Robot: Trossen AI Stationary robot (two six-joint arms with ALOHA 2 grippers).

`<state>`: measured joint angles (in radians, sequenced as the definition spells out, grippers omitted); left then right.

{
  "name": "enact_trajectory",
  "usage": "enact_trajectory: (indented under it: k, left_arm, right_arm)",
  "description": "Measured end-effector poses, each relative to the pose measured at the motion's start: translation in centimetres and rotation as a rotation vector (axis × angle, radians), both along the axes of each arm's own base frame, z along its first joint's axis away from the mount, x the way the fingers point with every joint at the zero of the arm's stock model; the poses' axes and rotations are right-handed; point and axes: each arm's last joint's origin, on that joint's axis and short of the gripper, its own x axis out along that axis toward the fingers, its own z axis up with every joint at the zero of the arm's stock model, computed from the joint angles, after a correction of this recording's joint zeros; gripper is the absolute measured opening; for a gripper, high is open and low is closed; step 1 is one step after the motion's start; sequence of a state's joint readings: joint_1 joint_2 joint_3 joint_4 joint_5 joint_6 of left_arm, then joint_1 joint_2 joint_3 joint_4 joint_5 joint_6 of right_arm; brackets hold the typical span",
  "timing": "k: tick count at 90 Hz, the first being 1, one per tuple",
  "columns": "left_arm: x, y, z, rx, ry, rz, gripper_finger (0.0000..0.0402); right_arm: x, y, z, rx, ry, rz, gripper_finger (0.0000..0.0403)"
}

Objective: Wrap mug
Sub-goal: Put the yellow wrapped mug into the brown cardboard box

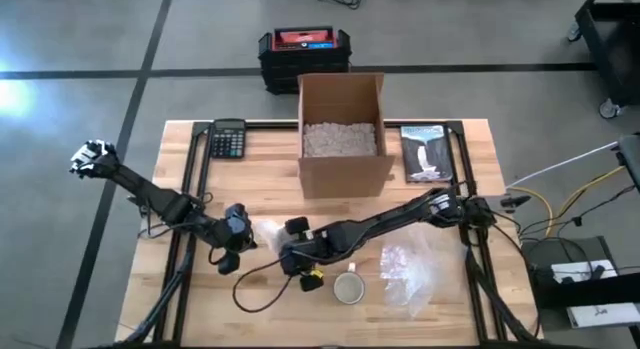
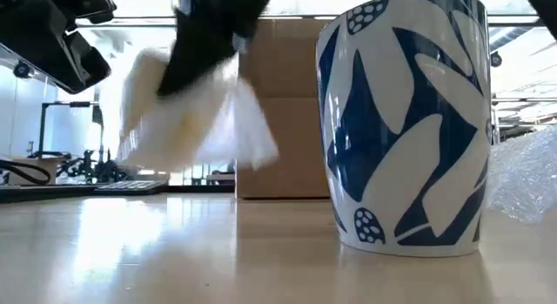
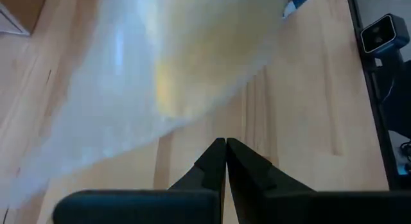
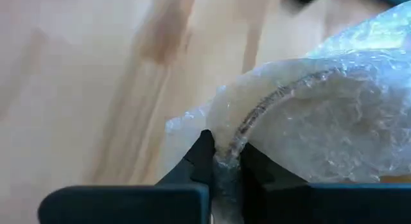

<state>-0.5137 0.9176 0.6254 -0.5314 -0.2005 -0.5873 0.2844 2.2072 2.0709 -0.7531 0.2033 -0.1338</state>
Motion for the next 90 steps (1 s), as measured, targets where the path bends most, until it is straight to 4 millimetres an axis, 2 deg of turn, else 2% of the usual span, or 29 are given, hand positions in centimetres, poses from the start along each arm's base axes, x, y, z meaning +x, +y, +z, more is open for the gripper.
enact_trajectory:
  k: [14,28,41,51,59,67,81,90]
  left_arm:
    - [0.0,0.0,0.0,0.006,-0.001,-0.004,0.0]
    - [0.0,0.0,0.0,0.009,-0.005,-0.007,0.0]
    - [0.1,0.0,0.1,0.004,-0.015,-0.006,0.0]
    - [0.1,-0.1,0.1,0.002,-0.02,-0.006,0.0]
    - [0.1,-0.1,0.1,-0.001,-0.021,-0.005,0.0]
    - [0.1,-0.1,0.1,-0.002,-0.021,-0.003,0.0]
    - [0.1,-0.1,0.2,-0.005,-0.022,-0.001,0.0]
    - [0.1,-0.1,0.2,-0.006,-0.022,-0.001,0.0]
  right_arm:
    - [-2.0,-0.7,5.9,0.016,-0.107,-0.002,0.0006]
    - [-4.9,-2.3,12.5,-0.033,-0.264,-0.046,0.0005]
    - [-7.3,-5.6,17.4,-0.119,-0.407,-0.158,0.0005]
    - [-8.7,-9.3,19.7,-0.195,-0.466,-0.296,0.0005]
    - [-9.3,-13.1,20.6,-0.216,-0.475,-0.408,0.0004]
    - [-9.6,-16.7,20.2,-0.232,-0.434,-0.513,0.0005]
    - [-9.9,-22.0,18.1,-0.143,-0.295,-0.612,0.0004]
    - [-9.8,-24.3,16.2,-0.056,-0.198,-0.635,0.0004]
